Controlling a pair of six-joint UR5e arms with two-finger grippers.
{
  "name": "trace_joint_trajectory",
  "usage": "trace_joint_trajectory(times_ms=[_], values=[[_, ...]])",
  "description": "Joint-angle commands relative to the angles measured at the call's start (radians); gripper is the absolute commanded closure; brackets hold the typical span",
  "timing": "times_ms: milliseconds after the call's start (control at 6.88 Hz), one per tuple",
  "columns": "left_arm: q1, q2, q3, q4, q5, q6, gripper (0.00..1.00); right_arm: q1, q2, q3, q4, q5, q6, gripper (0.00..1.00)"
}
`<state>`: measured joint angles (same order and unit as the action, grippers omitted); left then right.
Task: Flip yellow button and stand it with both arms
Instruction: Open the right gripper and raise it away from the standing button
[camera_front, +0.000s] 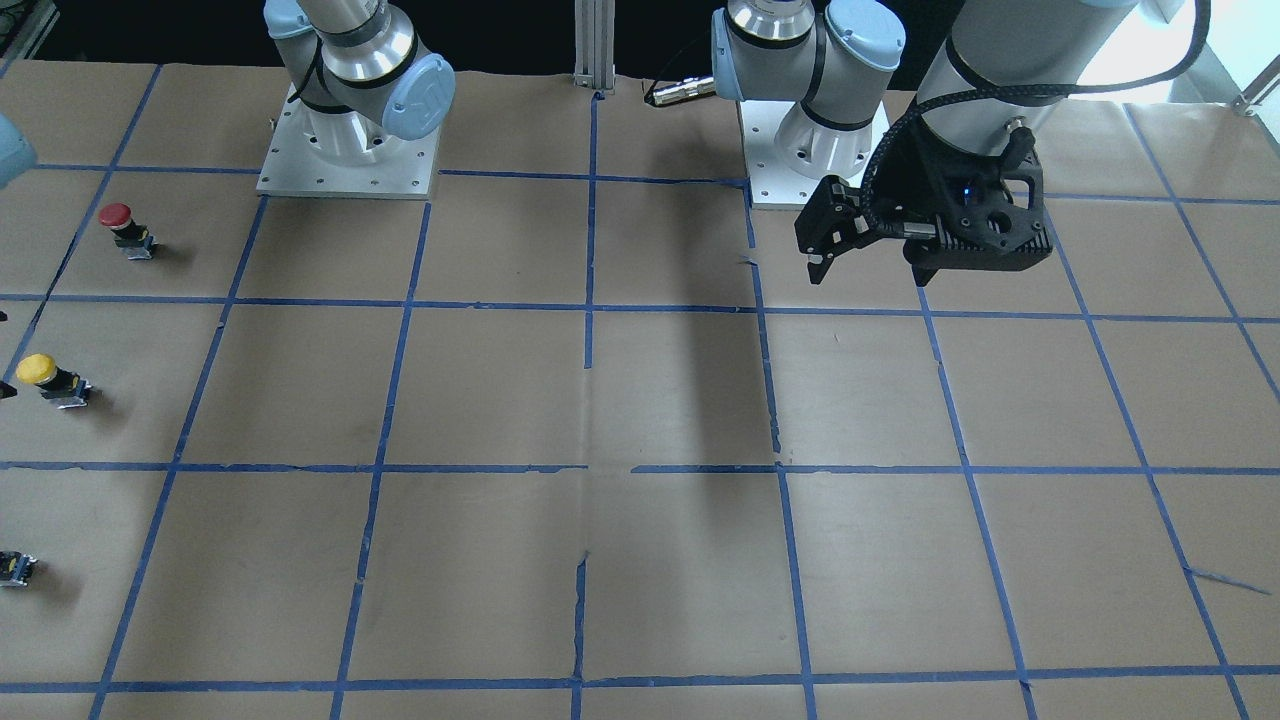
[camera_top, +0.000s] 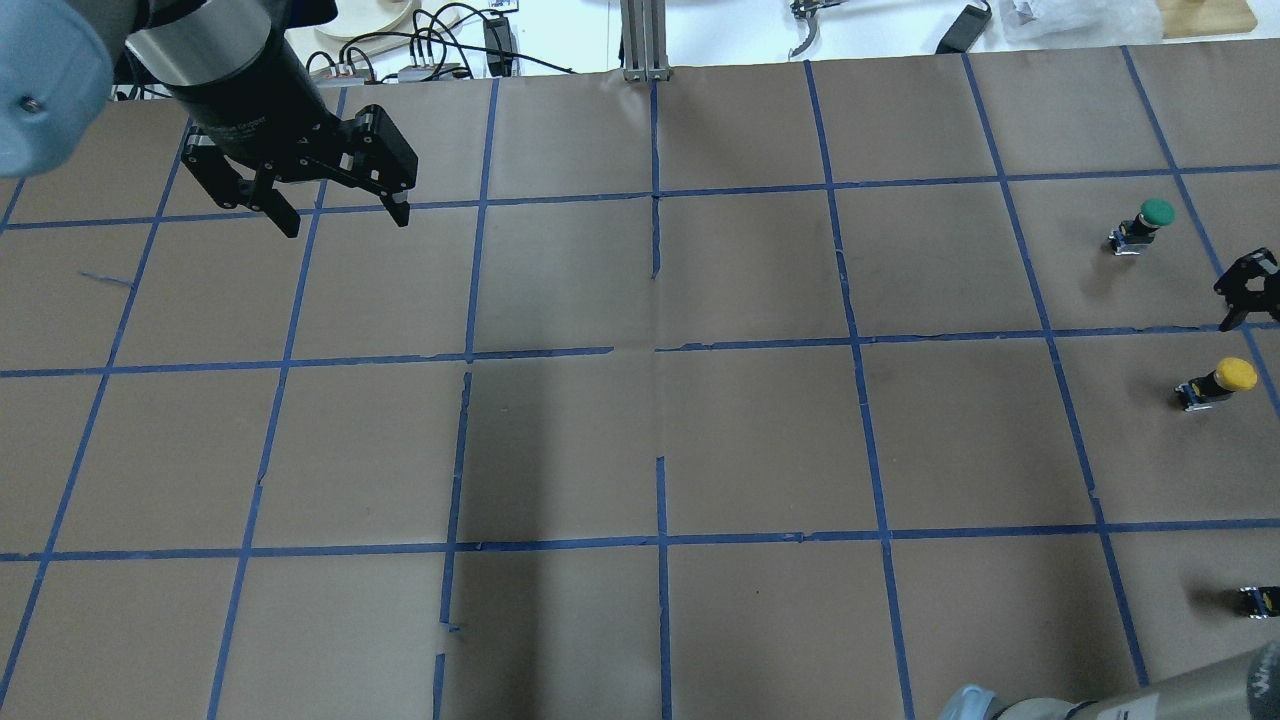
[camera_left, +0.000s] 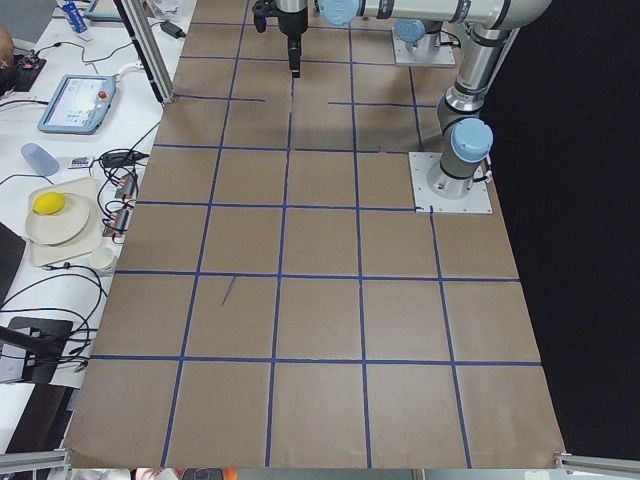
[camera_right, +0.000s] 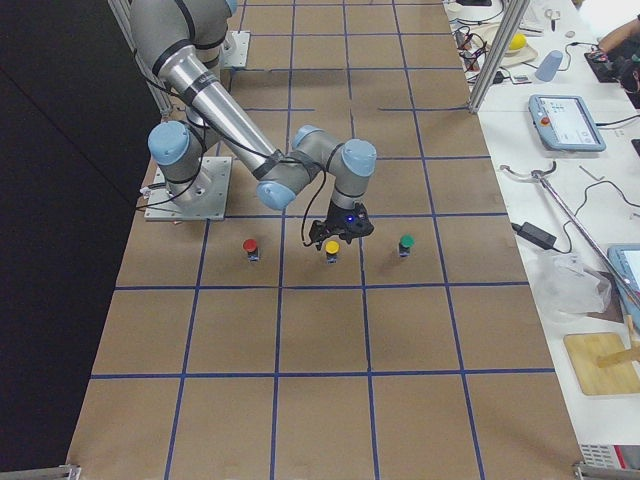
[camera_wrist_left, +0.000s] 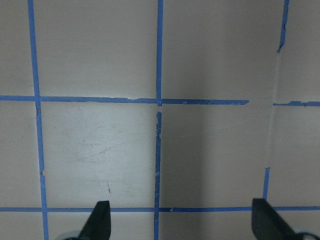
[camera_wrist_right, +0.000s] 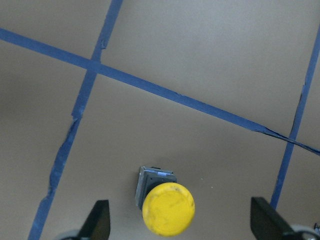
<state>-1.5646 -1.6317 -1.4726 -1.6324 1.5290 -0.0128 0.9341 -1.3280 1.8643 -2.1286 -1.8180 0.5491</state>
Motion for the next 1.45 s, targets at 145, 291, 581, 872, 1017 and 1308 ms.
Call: trace_joint_trajectory(times_ms=[145,291,581,872,1017,1308], values=[[-0.041,0.033,0.017,-0.027,0.0,0.092,0.01,0.104,-0.089,-0.273,0.415,0.052,-0.09,0.0],[-0.026,0.026,0.02,-0.023,0.0,0.099,0.01,0.162,-0.111,-0.339,0.508,0.062,-0.097,0.0],[-0.023,0.027,0.018,-0.021,-0.001,0.097,0.01,0.373,-0.221,-0.36,0.58,0.138,-0.277,0.0],[-0.023,0.024,0.02,-0.02,0.0,0.097,0.0,0.614,-0.275,-0.356,0.641,0.143,-0.345,0.0],[-0.023,0.024,0.014,-0.02,0.002,0.097,0.0,0.728,-0.277,-0.364,0.633,0.141,-0.345,0.0],[-0.022,0.018,0.015,-0.018,0.0,0.099,0.0,0.801,-0.275,-0.362,0.631,0.143,-0.354,0.0]])
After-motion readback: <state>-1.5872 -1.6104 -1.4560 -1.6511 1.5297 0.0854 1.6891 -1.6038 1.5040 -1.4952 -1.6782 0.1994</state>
